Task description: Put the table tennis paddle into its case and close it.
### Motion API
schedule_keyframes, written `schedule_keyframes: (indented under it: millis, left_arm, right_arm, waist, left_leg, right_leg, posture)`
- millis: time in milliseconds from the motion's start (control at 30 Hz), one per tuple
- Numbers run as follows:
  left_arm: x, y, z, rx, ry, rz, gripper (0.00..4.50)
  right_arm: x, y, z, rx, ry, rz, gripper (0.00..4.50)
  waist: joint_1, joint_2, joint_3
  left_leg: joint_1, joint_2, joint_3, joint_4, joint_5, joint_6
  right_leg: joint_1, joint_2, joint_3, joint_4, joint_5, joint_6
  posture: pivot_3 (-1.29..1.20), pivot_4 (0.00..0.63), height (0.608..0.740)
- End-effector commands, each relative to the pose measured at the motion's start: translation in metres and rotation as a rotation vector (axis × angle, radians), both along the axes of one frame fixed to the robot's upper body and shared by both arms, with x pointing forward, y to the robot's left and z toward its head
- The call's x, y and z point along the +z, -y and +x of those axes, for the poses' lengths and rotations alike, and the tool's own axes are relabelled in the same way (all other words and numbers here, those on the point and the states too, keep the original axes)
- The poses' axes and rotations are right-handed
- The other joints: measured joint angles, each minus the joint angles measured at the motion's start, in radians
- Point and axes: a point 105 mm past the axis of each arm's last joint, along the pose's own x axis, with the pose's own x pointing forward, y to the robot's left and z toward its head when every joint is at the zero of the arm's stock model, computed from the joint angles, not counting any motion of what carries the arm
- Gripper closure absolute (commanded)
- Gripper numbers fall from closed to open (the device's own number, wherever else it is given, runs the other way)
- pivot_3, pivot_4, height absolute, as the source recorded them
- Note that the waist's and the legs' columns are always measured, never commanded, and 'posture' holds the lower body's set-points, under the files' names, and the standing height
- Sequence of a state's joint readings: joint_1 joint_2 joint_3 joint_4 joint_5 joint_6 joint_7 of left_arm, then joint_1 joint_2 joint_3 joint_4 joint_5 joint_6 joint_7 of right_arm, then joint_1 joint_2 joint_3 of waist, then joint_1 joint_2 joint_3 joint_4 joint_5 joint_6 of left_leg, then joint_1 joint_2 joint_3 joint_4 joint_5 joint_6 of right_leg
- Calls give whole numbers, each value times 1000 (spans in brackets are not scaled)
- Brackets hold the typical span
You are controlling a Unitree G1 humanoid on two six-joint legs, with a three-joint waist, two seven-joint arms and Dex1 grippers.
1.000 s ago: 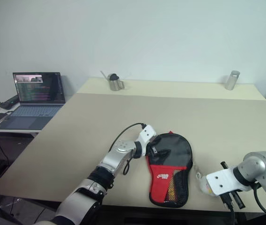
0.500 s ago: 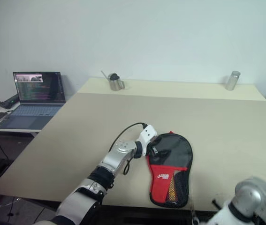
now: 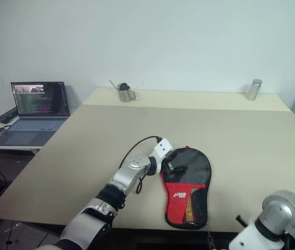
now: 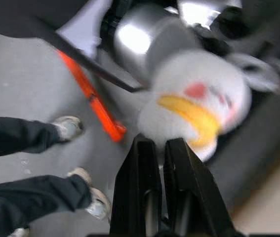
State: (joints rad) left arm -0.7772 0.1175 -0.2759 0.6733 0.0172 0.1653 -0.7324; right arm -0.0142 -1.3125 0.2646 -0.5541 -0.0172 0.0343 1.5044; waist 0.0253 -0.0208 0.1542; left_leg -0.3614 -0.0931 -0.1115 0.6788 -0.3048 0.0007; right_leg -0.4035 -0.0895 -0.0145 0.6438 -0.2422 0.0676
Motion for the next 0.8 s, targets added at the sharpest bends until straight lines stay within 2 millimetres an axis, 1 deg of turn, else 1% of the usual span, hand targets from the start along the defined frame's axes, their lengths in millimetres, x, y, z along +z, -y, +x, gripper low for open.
schedule_keyframes:
  millis: [33, 167, 233, 267, 300, 333, 400, 467, 500, 600, 700, 767, 800]
  left_arm:
    - [-36, -14, -5, 30, -86, 123, 0]
    - [-32, -15, 0, 44, -72, 115, 0]
    - [-31, -16, 1, 48, -69, 113, 0]
    - [-31, -16, 2, 50, -68, 112, 0]
    - [-29, -17, 3, 54, -67, 106, 0]
    - [-26, -18, 4, 58, -63, 93, 0]
    - [-20, -20, 5, 62, -54, 69, 0]
    - [-10, -23, 5, 47, -39, 38, 0]
    - [-2, -26, 5, 36, -28, 11, 0]
    - [23, -37, 0, -12, 19, -52, 0]
    - [52, -61, -8, -37, 61, -107, 0]
    - [68, -78, -15, -56, 81, -128, 0]
    - [73, -82, -19, -65, 88, -130, 0]
  right_arm:
    - [16, -3, 24, -56, 71, 26, 4467]
    - [36, -9, 53, -113, 169, 85, 4467]
    - [38, -10, 62, -132, 196, 99, 4467]
    - [38, -10, 64, -138, 201, 102, 4467]
    - [34, -9, 74, -170, 240, 103, 4467]
    - [29, -5, 84, -208, 277, 89, 4467]
    - [23, 3, 94, -246, 300, 54, 4467]
    - [23, 12, 101, -274, 309, 29, 3982]
    - [24, 18, 104, -291, 312, 15, 3792]
    - [29, 41, 116, -343, 325, -33, 2837]
    - [42, 59, 126, -448, 298, 5, 1738]
    - [52, 70, 130, -541, 257, 71, 1042]
    - [56, 74, 132, -574, 241, 97, 651]
  waist:
    - [0, 0, 0]
    - [0, -1, 0]
    - [0, 0, 0]
    - [0, -1, 0]
    - [0, -1, 0]
    - [-1, -1, 0]
    - [-2, -1, 0]
    - [-2, -1, 0]
    - [-5, -1, 0]
    - [-17, 1, 2]
    - [-24, 3, 7]
    - [-26, 3, 10]
    - [-26, 4, 11]
  left_leg:
    - [0, 0, 0, 0, 0, 0]
    - [0, 0, 0, 0, 0, 0]
    - [0, 0, 0, 0, 0, 0]
    - [0, 0, 0, 0, 0, 0]
    - [0, 0, 0, 0, 0, 0]
    - [0, 0, 0, 0, 0, 0]
    - [0, 0, 0, 0, 0, 0]
    - [-1, -1, 0, 0, 0, 0]
    - [-1, -1, 1, 0, 0, 0]
    - [-1, 0, 1, 0, 0, 0]
    - [-2, 0, 1, -1, 0, 0]
    - [-4, 0, 2, -1, 0, 0]
    - [-5, 0, 2, -1, 0, 0]
  right_leg:
    - [0, 0, 0, 0, 0, 0]
    - [0, 0, 0, 0, 0, 0]
    - [0, 0, 0, 0, 0, 0]
    - [0, 0, 0, 0, 0, 0]
    - [-1, 0, 0, 0, 1, -1]
    - [-1, 0, 0, 0, 1, -2]
    - [-1, 0, 0, 0, 3, -5]
    - [-2, 0, 0, 1, 3, -5]
    - [-2, 0, 1, 1, 3, -5]
    - [-4, 1, 2, 1, 4, -6]
    - [-6, 1, 2, 2, 4, -7]
    - [-8, 1, 2, 1, 4, -7]
    - [-9, 1, 2, 1, 4, -7]
  posture:
    - [0, 150, 740]
    - [0, 150, 740]
    - [0, 150, 740]
    - [0, 150, 740]
    - [0, 150, 740]
    - [0, 150, 740]
    - [0, 150, 740]
    - [0, 150, 740]
    - [0, 150, 740]
    - [0, 150, 740]
    - [0, 150, 740]
    - [0, 150, 740]
    - [0, 150, 740]
